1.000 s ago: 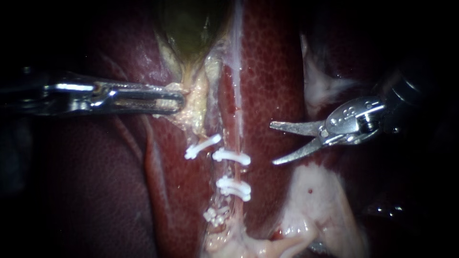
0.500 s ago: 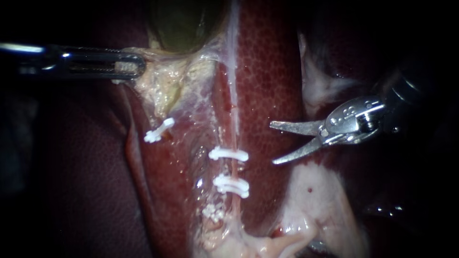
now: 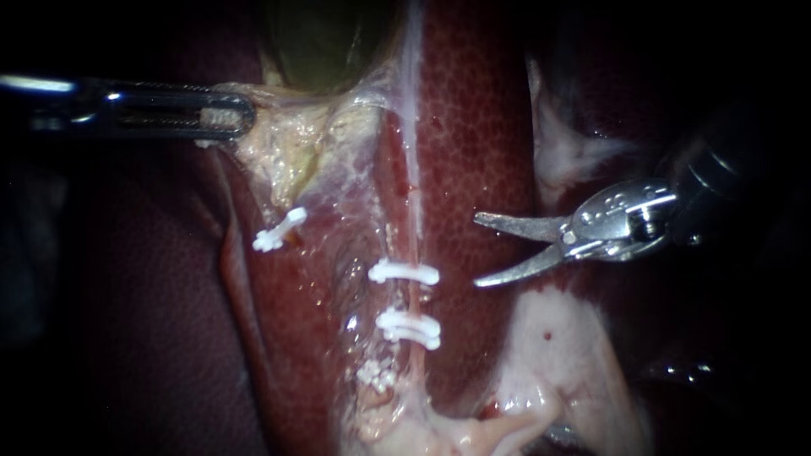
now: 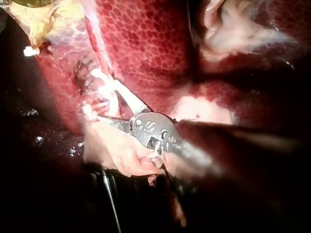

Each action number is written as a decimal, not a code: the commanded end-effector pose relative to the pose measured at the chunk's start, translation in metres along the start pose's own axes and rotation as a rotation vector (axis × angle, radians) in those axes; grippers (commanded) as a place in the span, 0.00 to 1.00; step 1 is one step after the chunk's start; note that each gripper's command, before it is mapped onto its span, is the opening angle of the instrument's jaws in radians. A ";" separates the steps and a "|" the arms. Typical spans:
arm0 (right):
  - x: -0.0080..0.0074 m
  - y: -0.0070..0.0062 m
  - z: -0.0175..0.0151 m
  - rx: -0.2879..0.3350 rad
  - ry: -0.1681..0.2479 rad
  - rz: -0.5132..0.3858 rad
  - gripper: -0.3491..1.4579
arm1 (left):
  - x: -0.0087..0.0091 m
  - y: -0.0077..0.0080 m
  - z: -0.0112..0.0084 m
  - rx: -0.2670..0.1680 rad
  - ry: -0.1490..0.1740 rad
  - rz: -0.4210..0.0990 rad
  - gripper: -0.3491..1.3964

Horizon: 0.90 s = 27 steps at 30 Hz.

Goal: Go to the cutting position right tube

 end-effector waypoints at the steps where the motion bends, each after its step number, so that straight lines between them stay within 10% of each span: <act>1: -0.0004 -0.0001 0.0003 0.004 -0.011 0.014 0.98 | 0.0000 0.0000 0.0000 0.000 0.000 0.000 0.00; 14: -0.0073 -0.0012 0.0064 0.080 -0.116 0.133 0.96 | 0.0001 0.0000 0.0001 -0.001 0.000 0.001 0.00; 27: -0.0090 -0.0021 0.0093 0.139 -0.138 0.164 0.93 | 0.0002 -0.0001 0.0001 -0.002 -0.001 0.001 0.00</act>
